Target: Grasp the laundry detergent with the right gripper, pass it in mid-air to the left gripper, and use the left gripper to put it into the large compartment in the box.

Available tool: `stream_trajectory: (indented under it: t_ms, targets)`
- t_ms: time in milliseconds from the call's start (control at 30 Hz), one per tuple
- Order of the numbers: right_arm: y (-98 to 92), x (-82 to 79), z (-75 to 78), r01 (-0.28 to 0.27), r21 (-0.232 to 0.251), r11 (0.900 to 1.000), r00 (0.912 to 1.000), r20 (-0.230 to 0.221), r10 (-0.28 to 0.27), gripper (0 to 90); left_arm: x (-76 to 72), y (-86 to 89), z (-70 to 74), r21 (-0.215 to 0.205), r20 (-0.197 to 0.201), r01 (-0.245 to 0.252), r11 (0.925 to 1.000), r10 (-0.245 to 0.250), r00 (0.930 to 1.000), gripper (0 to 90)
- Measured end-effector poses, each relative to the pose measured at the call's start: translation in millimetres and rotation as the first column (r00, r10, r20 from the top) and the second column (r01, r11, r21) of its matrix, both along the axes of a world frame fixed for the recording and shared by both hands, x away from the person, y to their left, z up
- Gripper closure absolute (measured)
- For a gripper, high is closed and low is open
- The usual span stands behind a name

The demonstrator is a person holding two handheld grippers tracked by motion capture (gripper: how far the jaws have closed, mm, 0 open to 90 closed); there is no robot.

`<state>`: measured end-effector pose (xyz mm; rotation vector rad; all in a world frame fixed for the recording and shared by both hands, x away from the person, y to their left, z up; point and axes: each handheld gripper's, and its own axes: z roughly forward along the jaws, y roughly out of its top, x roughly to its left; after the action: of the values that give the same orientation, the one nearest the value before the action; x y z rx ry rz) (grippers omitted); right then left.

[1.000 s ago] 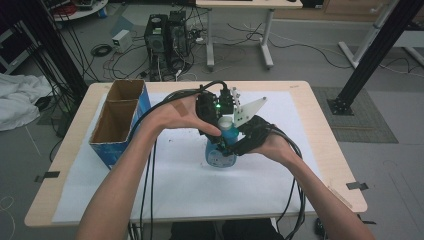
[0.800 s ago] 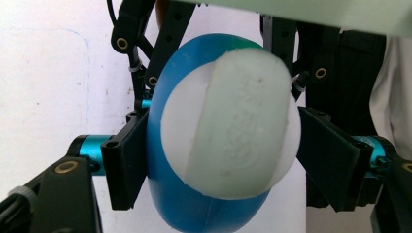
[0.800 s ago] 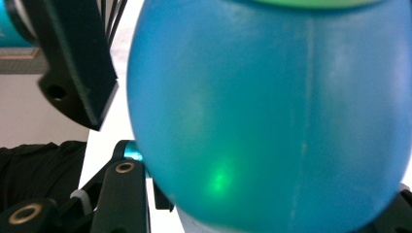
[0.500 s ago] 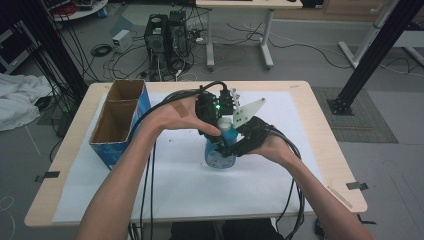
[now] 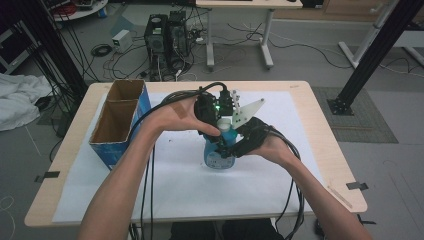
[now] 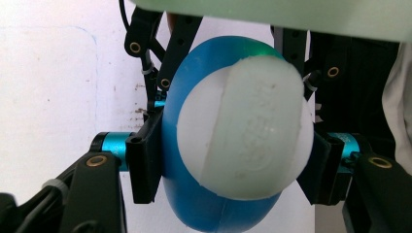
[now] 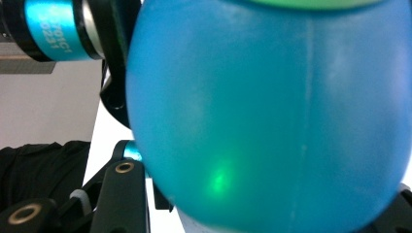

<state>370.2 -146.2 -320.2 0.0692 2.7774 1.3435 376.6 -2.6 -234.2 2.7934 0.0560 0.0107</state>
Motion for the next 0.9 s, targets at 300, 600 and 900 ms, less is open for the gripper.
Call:
stream_trajectory:
  t_ms: [300, 600, 900]
  targets:
    - [1.6, 0.3, -0.9, -0.008, 0.023, 1.000, 0.9999, -0.008, 0.008, 46.1, -1.4, 2.5, 1.1, -0.004, -0.001, -0.010, 0.9999, 0.010, 1.0000, 37.4]
    - [1.1, -0.2, -2.0, -0.010, 0.028, 1.000, 0.9999, -0.007, 0.010, 45.0, -1.9, 1.6, 0.8, -0.006, -0.002, -0.013, 0.9999, 0.013, 0.9999, 37.4]
    - [0.5, -0.8, -4.3, -0.009, 0.025, 1.000, 0.9999, -0.009, 0.009, 43.4, -2.1, 2.3, -1.6, -0.016, -0.010, -0.027, 0.9995, 0.027, 0.9996, 37.4]
